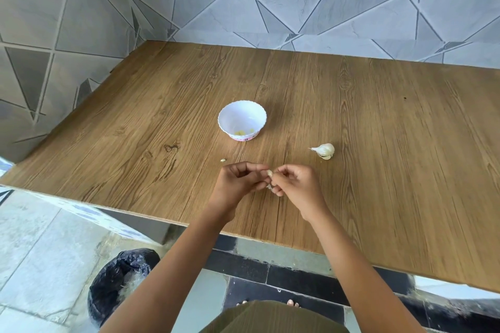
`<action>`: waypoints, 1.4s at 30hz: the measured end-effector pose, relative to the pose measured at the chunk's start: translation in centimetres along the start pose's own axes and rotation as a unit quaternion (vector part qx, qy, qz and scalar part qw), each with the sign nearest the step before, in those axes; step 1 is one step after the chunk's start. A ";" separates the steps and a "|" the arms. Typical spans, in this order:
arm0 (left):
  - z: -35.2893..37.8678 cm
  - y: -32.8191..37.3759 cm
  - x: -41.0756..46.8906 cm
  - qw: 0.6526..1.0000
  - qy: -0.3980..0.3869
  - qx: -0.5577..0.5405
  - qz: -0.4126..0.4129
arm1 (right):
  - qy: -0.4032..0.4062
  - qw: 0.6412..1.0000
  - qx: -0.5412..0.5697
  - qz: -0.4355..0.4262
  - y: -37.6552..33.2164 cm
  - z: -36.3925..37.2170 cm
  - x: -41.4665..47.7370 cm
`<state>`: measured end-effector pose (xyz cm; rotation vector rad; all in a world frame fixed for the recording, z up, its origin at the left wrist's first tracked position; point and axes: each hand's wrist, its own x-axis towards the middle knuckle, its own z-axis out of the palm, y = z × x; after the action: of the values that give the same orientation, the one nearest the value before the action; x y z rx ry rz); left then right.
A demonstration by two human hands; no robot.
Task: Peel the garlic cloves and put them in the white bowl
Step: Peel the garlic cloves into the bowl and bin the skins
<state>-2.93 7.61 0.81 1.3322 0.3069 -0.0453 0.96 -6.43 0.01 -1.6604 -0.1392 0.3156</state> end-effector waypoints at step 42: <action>-1.0 1.1 0.8 0.985 -0.006 -0.155 -0.079 | 0.122 0.933 -0.273 -0.203 2.0 0.5 -0.3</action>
<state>-2.13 8.92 1.48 0.9971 0.3921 -0.1328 0.35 -6.31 -1.95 -2.1485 -0.4041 -0.2722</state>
